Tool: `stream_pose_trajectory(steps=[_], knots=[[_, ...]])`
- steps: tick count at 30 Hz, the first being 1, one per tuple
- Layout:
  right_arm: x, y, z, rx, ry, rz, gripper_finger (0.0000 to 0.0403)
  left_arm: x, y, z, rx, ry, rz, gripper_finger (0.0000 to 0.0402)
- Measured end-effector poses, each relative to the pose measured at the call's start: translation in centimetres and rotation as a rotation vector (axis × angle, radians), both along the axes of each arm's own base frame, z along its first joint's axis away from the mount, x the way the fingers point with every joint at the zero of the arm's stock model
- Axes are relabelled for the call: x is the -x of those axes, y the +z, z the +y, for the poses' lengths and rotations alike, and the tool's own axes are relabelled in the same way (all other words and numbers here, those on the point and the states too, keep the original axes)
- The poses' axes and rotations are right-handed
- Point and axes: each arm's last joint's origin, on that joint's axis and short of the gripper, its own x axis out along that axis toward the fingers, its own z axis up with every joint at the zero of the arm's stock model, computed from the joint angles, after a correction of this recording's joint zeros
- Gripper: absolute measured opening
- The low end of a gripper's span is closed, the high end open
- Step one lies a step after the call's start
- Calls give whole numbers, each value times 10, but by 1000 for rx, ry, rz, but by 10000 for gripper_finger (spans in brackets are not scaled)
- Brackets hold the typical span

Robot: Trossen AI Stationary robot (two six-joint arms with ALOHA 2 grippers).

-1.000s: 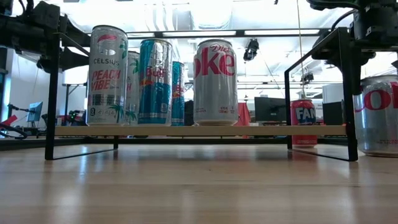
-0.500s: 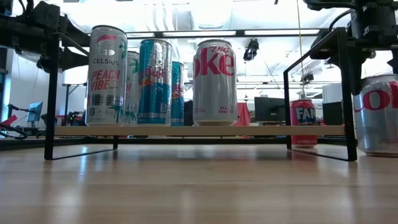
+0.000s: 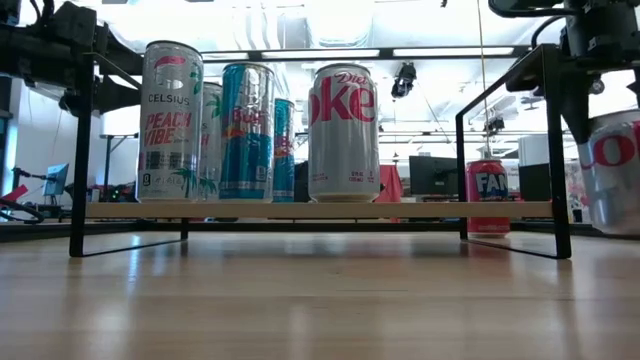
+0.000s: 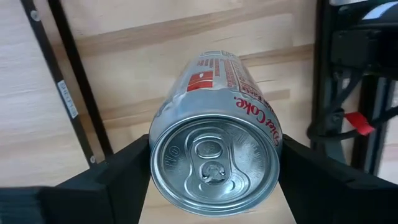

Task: Place canned beverage on shelf
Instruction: Put the red-silver soda can on the shelf aligned with the red-silver soda can

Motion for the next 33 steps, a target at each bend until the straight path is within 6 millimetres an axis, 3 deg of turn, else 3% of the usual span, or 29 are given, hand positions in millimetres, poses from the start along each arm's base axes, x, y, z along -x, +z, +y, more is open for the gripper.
stream_pose_trajectory(steps=[7, 19, 25, 33], knots=[[0, 24, -11, 9, -8, -23, 285, 0, 0, 0, 0, 0, 0, 368], [6, 89, -43, 220, -47, -127, 284, 0, 0, 0, 0, 0, 0, 368], [-7, 97, -69, 307, -51, -90, 286, 0, 0, 0, 0, 0, 0, 368], [-37, 102, -113, 280, -26, -36, 287, 0, 0, 0, 0, 0, 0, 368]])
